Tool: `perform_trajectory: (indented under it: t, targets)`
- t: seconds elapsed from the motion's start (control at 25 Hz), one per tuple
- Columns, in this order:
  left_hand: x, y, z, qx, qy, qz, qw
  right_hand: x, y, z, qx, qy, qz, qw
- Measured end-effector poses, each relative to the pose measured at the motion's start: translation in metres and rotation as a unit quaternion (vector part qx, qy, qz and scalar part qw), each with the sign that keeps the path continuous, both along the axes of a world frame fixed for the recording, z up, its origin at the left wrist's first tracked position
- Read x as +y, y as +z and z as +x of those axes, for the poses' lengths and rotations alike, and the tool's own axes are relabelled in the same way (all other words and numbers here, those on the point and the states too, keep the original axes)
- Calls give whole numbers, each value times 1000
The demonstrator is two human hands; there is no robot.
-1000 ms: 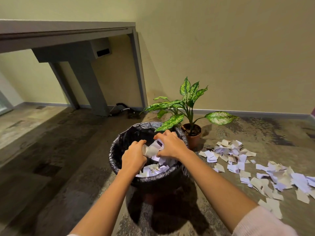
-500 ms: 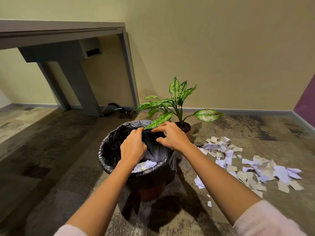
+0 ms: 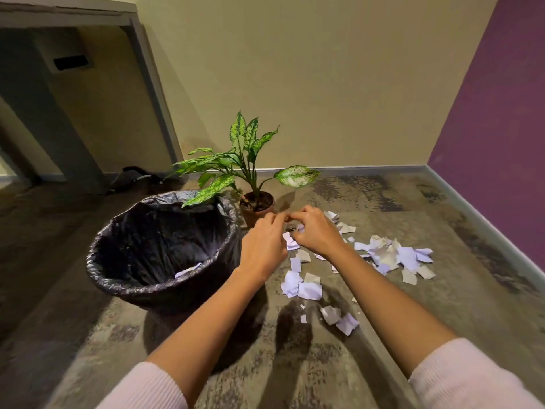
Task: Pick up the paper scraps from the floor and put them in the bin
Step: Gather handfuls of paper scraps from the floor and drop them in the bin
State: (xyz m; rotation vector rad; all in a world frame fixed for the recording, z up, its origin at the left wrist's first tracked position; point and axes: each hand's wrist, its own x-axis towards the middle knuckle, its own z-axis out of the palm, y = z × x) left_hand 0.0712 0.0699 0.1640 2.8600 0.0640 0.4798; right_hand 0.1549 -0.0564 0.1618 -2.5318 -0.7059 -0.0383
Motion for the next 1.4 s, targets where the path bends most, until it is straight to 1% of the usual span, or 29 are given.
perform_trajectory:
  t: [0.12, 0.32, 0.48, 0.52, 0.6, 0.72, 0.8, 0.96, 1.16, 1.32, 1.4]
  targets:
    - [-24, -47, 2, 67, -10, -22, 997, -38, -40, 1, 50, -34, -31, 998]
    - [-44, -123, -4, 247, -28, -30, 968, -91, -117, -9, 173, -77, -96, 977]
    - [-50, -161, -10, 324, -11, -39, 945, -115, -166, -23, 270, -101, -125, 949]
    - [-50, -168, -10, 337, -8, -48, 940, -118, -176, -28, 282, -104, -139, 943]
    - [-50, -179, -9, 357, -5, -67, 932, -119, -192, -35, 276, -107, -168, 940]
    - [-52, -194, -4, 361, 0, -62, 931, -117, -205, -36, 248, -102, -171, 948]
    - [-55, -203, 0, 344, 10, -58, 937, -116, -207, -30, 257, -98, -156, 949]
    - [-59, -213, 13, 311, 29, -106, 944, -107, -211, -21, 263, -81, -123, 953]
    - [-62, -216, 22, 255, 33, -131, 957, -78, -217, -11, 231, -45, -88, 968]
    - [-47, -212, 36, 211, 20, -69, 975, -62, -215, 7, 158, -12, -110, 981]
    - [-31, -212, 49, 210, 24, -21, 977, -58, -212, 22, 167, 5, -131, 977]
